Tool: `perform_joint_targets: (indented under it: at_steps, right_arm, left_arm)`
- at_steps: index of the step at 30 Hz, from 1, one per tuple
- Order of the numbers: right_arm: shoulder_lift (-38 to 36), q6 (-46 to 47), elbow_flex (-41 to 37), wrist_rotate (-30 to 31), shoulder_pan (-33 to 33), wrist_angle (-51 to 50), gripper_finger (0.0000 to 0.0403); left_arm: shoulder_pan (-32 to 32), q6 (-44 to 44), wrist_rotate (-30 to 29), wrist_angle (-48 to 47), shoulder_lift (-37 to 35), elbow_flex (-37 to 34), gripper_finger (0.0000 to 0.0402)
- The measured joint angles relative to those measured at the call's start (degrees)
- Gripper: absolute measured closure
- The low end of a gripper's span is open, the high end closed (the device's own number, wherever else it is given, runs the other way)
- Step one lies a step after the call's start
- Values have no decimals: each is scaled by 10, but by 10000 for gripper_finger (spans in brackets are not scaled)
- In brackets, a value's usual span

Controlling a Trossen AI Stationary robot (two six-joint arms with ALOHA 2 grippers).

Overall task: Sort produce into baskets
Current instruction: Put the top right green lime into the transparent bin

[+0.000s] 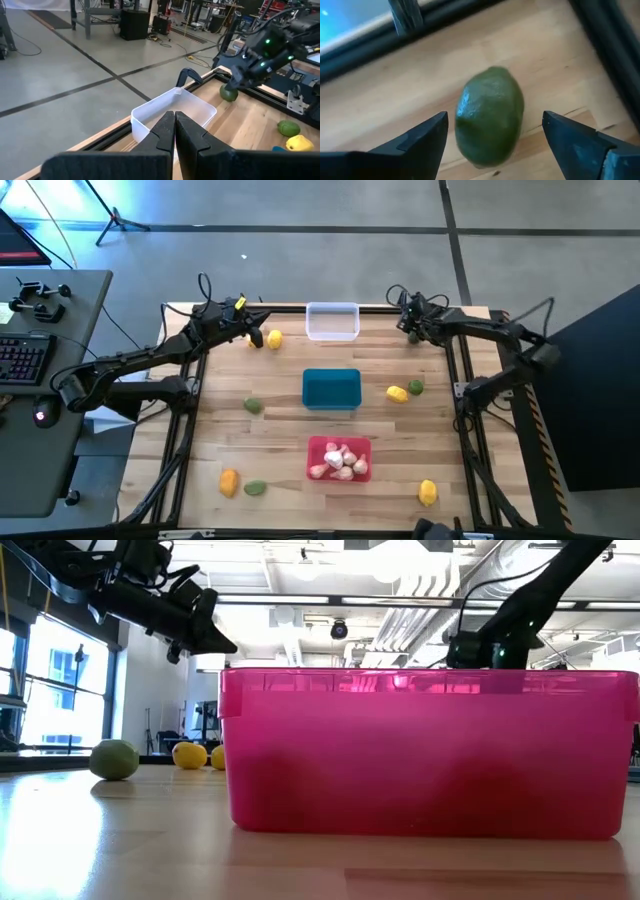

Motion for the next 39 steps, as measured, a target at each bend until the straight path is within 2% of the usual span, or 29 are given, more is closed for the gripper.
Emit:
perform_joint_targets:
  at_steps: [7, 12, 15, 21, 30, 35, 39]
  right_arm:
    - [55, -19, 0, -4, 0, 20, 88]
    - [63, -41, 0, -12, 1, 21, 99]
    - [60, -58, 1, -23, 1, 13, 134]
    - [50, -106, 1, -44, 1, -8, 249]
    - [-18, -193, 37, -121, 19, -36, 250]
    - [-33, -215, 99, -170, 94, -38, 250]
    - [-19, -198, 165, -157, 164, -31, 250]
  left_arm:
    - [0, -16, -18, 0, 0, 0, 402]
    - [0, -13, -20, 0, 0, 0, 402]
    - [0, -13, -20, 0, 0, 0, 402]
    - [0, -16, -20, -12, 0, 0, 401]
    - [0, -17, -20, -17, 0, 0, 401]
    - [0, -17, -20, -17, 0, 0, 401]
    - [0, -18, -20, -17, 0, 0, 402]
